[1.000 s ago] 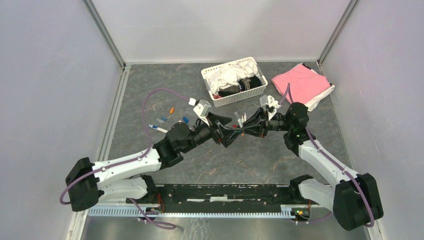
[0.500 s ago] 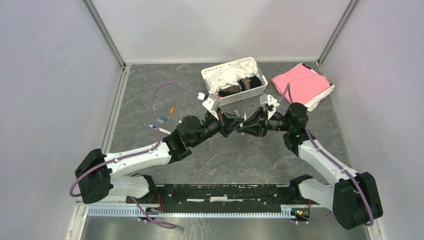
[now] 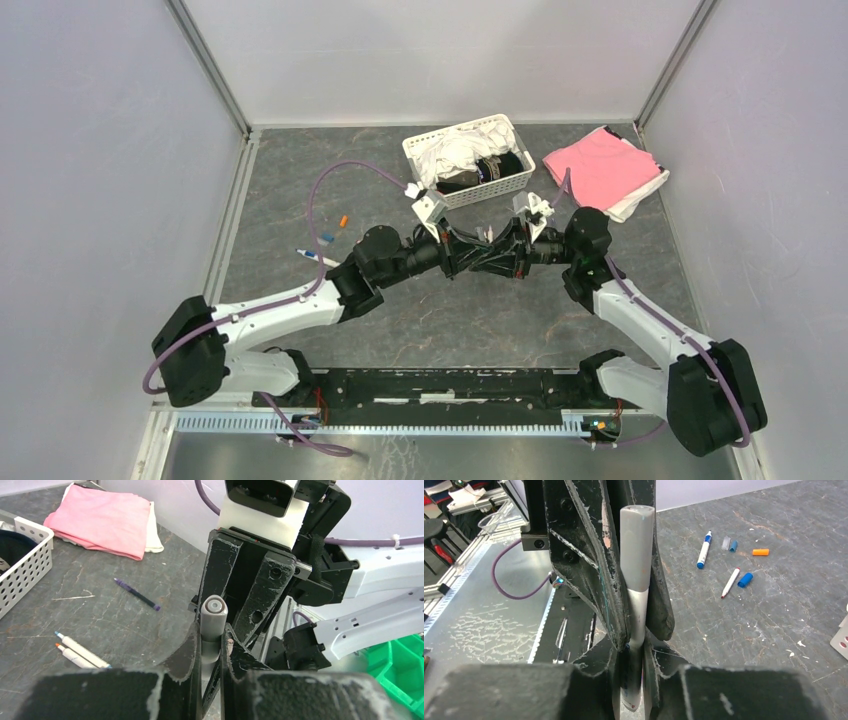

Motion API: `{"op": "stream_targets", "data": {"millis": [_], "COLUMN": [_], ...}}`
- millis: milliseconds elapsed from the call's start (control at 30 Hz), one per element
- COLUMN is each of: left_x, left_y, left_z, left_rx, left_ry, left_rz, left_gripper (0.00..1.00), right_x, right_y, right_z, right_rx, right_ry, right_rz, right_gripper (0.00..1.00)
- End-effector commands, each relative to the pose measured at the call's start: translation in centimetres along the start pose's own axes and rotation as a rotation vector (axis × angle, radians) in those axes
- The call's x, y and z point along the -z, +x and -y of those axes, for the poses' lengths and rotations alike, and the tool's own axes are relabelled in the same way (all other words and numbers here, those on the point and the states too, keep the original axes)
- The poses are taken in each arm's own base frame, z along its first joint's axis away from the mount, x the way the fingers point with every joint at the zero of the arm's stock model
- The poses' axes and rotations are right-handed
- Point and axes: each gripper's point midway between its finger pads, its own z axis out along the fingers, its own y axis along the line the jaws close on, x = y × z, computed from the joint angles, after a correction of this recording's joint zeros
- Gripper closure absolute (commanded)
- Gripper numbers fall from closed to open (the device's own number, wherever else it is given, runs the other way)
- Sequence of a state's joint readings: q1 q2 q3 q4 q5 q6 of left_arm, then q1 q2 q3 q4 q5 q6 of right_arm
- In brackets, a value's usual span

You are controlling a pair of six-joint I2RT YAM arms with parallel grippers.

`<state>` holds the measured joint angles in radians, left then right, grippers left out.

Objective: Insert the pens into the pen caps
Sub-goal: Place the pen at the center of the board.

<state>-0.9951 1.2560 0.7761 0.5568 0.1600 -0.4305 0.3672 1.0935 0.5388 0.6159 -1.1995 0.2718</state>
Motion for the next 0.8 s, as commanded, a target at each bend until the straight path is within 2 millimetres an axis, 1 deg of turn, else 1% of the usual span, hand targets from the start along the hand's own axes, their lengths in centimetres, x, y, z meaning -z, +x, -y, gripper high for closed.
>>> {"op": "stream_targets", "data": {"millis": [0,67,133,167,267,300,333,367,433,500,567,633,700,733,767], "left_x": [-0.4,-0.3,0.0,0.4,1.3,1.6,1.8,1.9,1.7,1.3,0.7,0.2,-0.4,-0.6,-0.7], "left_y": [-2.0,-2.5,-3.1,-3.6,-4.2,-4.3,-4.4,-4.6,-4.9,-5.1,-5.3,-5.3,-5.1,-5.2,-5.1], "left_z": [1.1,0.6,0.6,0.8,0.9,0.8,0.4,0.1,-0.6,-0.7,-1.2,-1.3,-1.2,-1.2,-1.3], "left_rx": [-0.037,-0.014,0.016,0.033,0.101,0.123,0.142,0.156,0.172,0.172,0.166,0.161,0.158,0.157,0.156], "left_ry": [0.06,0.032,0.022,0.022,0.011,-0.005,-0.028,-0.053,-0.099,-0.112,-0.143,-0.143,-0.132,-0.131,-0.132], "left_rz": [0.043,0.061,0.086,0.107,0.15,0.159,0.165,0.169,0.169,0.16,0.161,0.156,0.143,0.143,0.14], "left_gripper": [0.96,0.8,0.65,0.56,0.32,0.25,0.2,0.18,0.17,0.19,0.25,0.35,0.47,0.54,0.65], "right_x": [-0.2,-0.2,-0.2,-0.2,-0.2,-0.2,-0.2,-0.2,-0.3,-0.3,-0.4,-0.4,-0.4,-0.4,-0.4], "right_y": [-0.3,-0.2,-0.2,-0.2,-0.3,-0.2,-0.2,-0.2,-0.1,-0.1,0.1,0.2,0.2,0.3,0.3], "right_z": [-0.2,0.0,0.2,0.2,0.3,0.3,0.3,0.3,0.3,0.4,0.5,0.6,0.7,0.8,0.9], "right_rx": [0.021,0.021,0.015,0.016,0.016,0.014,0.013,0.012,0.008,0.006,0.001,0.001,0.001,-0.001,-0.002], "right_ry": [-0.015,-0.004,0.006,0.006,0.009,0.009,0.012,0.013,0.014,0.016,0.02,0.024,0.031,0.033,0.036], "right_rz": [0.008,0.004,0.003,0.002,0.004,0.003,0.004,0.004,0.003,0.003,0.001,-0.003,-0.007,-0.008,-0.009], "right_gripper": [0.9,0.96,1.0,1.0,1.0,1.0,1.0,1.0,1.0,1.0,1.0,1.0,1.0,1.0,1.0]}}
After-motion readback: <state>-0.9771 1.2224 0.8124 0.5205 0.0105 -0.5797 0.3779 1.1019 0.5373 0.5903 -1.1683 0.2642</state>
